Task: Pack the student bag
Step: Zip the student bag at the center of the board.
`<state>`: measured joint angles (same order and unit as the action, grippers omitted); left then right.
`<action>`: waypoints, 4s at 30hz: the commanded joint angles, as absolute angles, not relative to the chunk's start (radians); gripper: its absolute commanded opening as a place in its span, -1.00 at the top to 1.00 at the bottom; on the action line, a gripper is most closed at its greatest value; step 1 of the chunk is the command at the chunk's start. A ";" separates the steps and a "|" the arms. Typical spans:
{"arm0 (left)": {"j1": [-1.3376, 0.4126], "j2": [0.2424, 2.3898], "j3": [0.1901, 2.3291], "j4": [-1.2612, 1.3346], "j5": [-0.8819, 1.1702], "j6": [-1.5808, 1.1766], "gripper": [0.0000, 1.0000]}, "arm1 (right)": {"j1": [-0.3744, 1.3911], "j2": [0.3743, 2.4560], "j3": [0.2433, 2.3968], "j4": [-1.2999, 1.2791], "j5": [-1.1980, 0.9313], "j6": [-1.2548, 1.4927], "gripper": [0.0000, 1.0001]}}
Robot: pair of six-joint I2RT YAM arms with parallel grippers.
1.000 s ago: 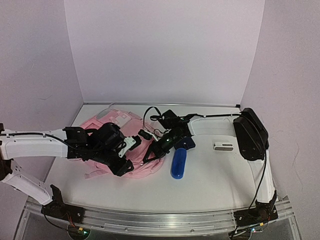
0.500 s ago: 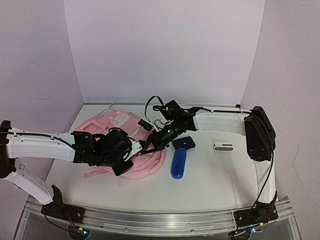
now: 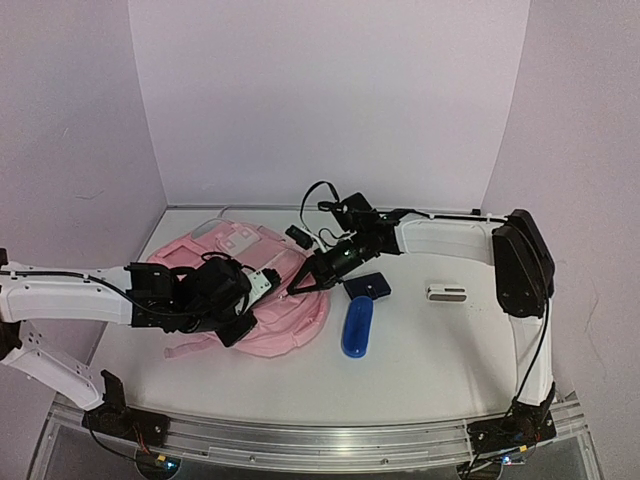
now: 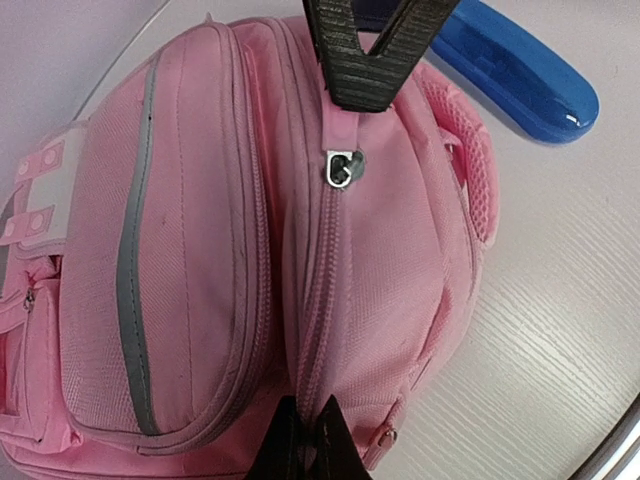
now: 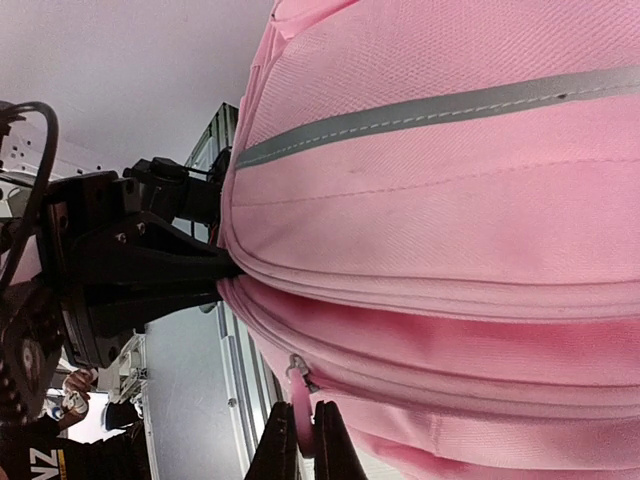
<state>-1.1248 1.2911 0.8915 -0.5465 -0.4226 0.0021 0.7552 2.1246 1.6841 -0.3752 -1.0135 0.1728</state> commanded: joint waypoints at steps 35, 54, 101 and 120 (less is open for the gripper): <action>-1.118 0.964 0.867 -0.730 -0.479 0.174 1.00 | 0.819 1.737 1.231 -0.079 -0.402 -0.475 1.00; -1.068 1.040 0.798 -0.854 -0.603 0.290 0.99 | 1.032 1.705 1.021 0.377 0.286 -1.163 1.00; -1.057 1.136 0.792 -0.506 -0.308 0.197 0.87 | 0.857 1.622 1.158 -0.263 -0.522 -0.158 -0.61; -1.057 1.122 0.790 -0.503 -0.297 0.180 0.96 | 0.852 1.870 1.324 -0.244 -0.715 0.084 0.10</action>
<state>-1.0657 1.1553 0.7887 -0.5228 -0.2573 0.2056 0.8532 1.8793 1.2860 -0.2753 -0.6986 0.0516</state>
